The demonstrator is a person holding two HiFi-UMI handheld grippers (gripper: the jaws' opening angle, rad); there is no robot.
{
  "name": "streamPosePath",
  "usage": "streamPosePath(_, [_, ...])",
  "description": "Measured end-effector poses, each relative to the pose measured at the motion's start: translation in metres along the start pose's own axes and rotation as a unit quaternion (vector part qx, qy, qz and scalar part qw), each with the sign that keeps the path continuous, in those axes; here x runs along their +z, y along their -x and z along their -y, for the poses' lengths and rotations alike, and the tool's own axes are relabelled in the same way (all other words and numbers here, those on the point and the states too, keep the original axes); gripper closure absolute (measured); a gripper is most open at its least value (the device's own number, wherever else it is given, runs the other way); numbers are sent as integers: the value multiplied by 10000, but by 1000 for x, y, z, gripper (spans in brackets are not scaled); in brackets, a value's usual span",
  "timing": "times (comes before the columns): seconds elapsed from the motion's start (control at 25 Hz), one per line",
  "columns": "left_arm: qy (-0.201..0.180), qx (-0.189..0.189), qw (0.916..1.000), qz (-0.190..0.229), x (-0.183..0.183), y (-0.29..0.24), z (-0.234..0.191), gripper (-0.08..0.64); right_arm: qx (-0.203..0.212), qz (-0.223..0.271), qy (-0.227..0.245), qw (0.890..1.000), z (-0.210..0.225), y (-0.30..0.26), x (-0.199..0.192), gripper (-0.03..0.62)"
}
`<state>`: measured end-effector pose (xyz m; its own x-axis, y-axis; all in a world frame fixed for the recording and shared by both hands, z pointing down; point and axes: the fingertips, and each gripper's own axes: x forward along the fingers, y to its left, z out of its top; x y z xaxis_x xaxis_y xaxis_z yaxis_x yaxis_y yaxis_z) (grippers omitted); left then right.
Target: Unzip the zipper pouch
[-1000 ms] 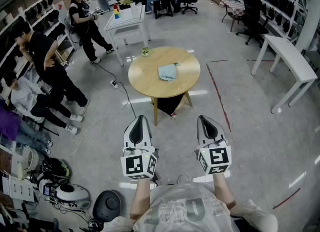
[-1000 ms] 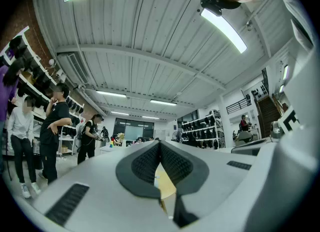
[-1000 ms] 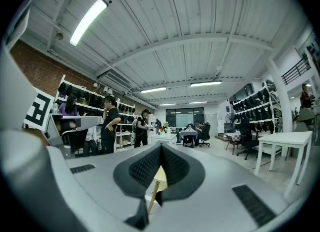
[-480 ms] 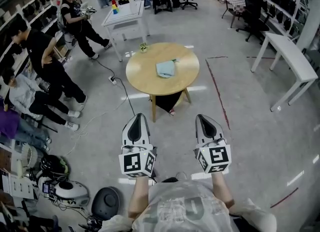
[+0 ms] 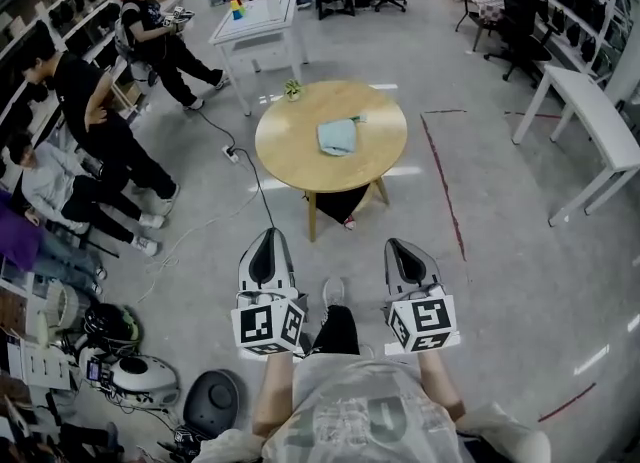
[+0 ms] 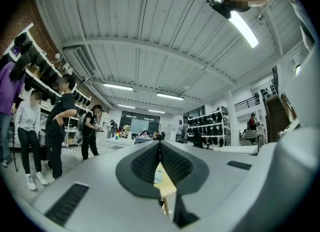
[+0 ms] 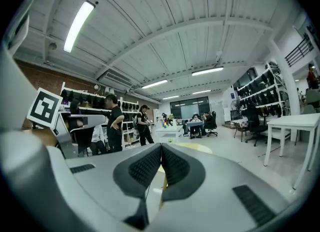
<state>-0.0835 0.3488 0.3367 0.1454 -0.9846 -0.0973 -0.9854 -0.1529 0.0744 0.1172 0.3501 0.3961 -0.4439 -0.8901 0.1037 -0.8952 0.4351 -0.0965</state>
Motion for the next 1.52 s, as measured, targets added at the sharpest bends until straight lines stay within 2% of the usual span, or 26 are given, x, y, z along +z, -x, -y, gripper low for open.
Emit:
streamPosePath(0.24, [136, -136, 9997, 163, 0, -53, -2, 533, -59, 139, 115, 9998, 24, -41, 14, 563])
streamPosePath(0.52, [232, -266, 9991, 234, -13, -147, -27, 533, -165, 233, 287, 9992, 54, -134, 29, 563])
streamPosePath(0.76, [326, -243, 9991, 134, -9, -260, -79, 533, -223, 89, 319, 9992, 77, -250, 56, 563])
streamPosePath(0.92, [149, -352, 9990, 213, 1, -340, -113, 532, -274, 154, 304, 9990, 90, -333, 83, 563])
streamPosePath(1.16, [223, -491, 9984, 195, -9, -434, -157, 532, -356, 170, 349, 9986, 102, -434, 99, 563])
streamPosePath(1.36, [427, -441, 9981, 91, -19, -475, -177, 532, -400, 150, 410, 9982, 113, -479, 108, 563])
streamPosePath(1.52, [503, -343, 9981, -124, -33, -487, -176, 533, -388, 128, 472, 9981, 125, -494, 112, 563])
